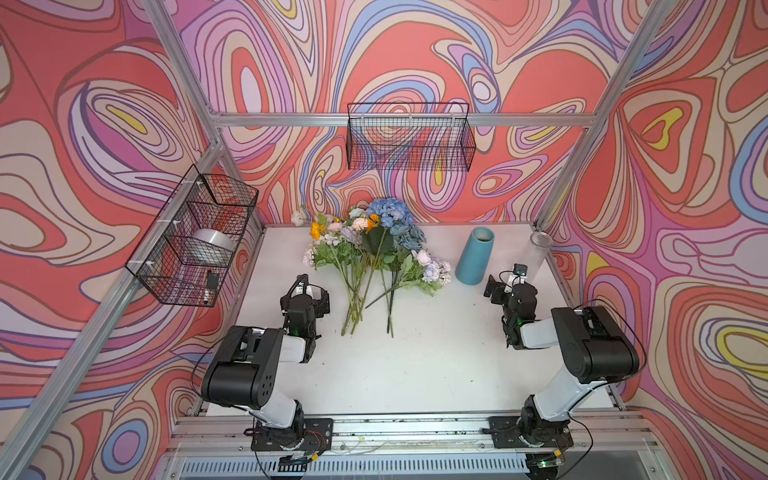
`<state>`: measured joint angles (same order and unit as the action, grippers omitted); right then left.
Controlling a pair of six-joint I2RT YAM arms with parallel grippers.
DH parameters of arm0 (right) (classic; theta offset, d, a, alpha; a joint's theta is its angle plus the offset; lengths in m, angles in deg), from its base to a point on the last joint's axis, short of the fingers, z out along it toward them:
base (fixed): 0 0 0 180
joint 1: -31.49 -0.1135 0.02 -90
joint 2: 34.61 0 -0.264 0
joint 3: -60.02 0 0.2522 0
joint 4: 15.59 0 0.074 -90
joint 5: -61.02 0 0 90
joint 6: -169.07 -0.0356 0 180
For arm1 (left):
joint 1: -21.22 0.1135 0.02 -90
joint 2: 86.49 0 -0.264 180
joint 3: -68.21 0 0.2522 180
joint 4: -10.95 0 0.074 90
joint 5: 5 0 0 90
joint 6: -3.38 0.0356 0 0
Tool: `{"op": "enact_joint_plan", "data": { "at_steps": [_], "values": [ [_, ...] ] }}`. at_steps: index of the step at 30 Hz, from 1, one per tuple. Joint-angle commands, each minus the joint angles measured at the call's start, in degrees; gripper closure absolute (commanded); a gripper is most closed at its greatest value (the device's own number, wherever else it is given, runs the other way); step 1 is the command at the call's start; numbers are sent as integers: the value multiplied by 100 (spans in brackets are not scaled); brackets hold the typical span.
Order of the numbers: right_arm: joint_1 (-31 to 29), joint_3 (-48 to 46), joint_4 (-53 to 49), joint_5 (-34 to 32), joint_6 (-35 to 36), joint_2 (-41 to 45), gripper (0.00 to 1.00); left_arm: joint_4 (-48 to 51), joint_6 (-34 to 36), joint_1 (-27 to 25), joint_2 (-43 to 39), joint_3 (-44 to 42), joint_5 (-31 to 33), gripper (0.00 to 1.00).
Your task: Arrange the flowers into the vase
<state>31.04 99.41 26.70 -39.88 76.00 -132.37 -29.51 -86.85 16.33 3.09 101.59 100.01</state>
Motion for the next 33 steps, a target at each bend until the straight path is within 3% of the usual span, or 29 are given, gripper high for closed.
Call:
{"op": "enact_joint_plan", "data": {
  "at_steps": [1,26,29,33],
  "values": [
    [-43,79,-22,143,77,-33,2,-41,23,14,-70,68,-16,0],
    [-43,65,-17,99,74,12,2,141,-56,201,-109,126,-384,0],
    [-43,102,-296,-74,5,266,2,192,-111,200,-257,95,-304,0],
    [-42,329,-1319,-155,-99,875,2,909,-150,200,-1035,134,-187,0]
  ]
}}
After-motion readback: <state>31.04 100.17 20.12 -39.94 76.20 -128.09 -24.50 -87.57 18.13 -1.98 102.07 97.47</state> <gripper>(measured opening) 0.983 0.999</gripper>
